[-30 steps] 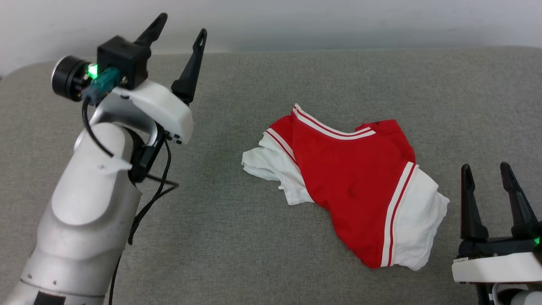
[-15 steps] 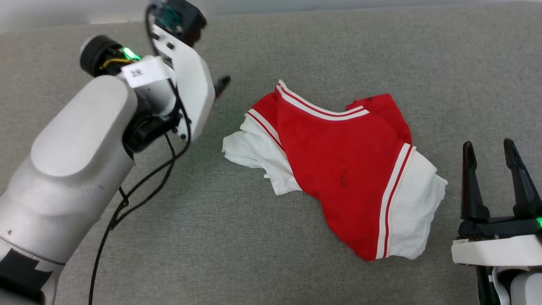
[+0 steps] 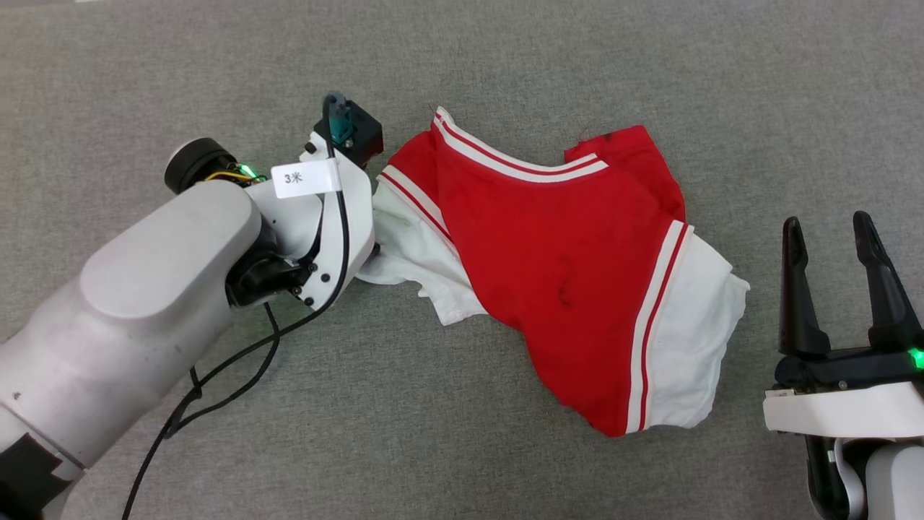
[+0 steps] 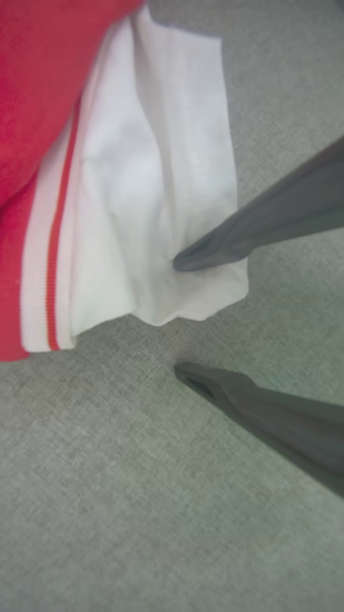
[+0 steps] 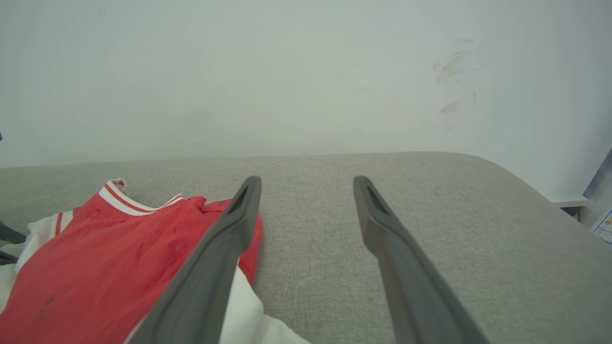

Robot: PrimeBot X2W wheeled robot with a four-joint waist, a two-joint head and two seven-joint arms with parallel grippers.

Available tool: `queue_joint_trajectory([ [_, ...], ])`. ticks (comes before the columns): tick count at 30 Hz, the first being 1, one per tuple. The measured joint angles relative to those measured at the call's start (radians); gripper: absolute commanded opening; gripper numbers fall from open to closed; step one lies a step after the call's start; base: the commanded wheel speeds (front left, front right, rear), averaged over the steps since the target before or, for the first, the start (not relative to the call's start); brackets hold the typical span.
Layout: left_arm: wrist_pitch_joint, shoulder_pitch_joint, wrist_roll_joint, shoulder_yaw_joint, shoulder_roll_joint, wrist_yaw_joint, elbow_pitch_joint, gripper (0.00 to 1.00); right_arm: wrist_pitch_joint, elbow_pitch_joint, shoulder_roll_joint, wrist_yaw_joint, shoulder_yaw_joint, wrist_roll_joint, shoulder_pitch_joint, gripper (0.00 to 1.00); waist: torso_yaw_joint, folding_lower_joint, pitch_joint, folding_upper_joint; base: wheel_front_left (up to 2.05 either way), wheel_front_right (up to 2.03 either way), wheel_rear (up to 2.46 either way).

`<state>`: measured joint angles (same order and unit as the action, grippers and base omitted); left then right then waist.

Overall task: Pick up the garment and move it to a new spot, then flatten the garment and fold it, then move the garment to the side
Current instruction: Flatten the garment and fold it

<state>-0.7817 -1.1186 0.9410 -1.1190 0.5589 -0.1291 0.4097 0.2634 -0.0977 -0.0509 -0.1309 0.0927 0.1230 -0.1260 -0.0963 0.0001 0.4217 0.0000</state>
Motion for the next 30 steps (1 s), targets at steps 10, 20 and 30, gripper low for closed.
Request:
queue_joint_trajectory([
  [10,0.077,-0.022,0.076,-0.110,0.004,0.001,-0.009,0.00,0.000,0.009,0.000,0.000,0.016,-0.002,-0.001,1.00,0.007,0.0000,-0.008,0.0000,0.00,0.00,0.00],
  [20,0.140,-0.060,0.148,-0.133,0.114,0.000,-0.096,0.00,0.000,0.015,0.000,0.000,0.023,-0.028,0.041,1.00,0.085,-0.0001,-0.099,0.0000,0.00,0.00,0.00],
  [30,0.090,0.051,0.174,-0.147,0.235,0.004,-0.053,0.00,0.000,0.013,0.000,0.000,0.011,-0.031,0.049,1.00,0.115,-0.0002,-0.117,0.0000,0.00,0.00,0.00],
])
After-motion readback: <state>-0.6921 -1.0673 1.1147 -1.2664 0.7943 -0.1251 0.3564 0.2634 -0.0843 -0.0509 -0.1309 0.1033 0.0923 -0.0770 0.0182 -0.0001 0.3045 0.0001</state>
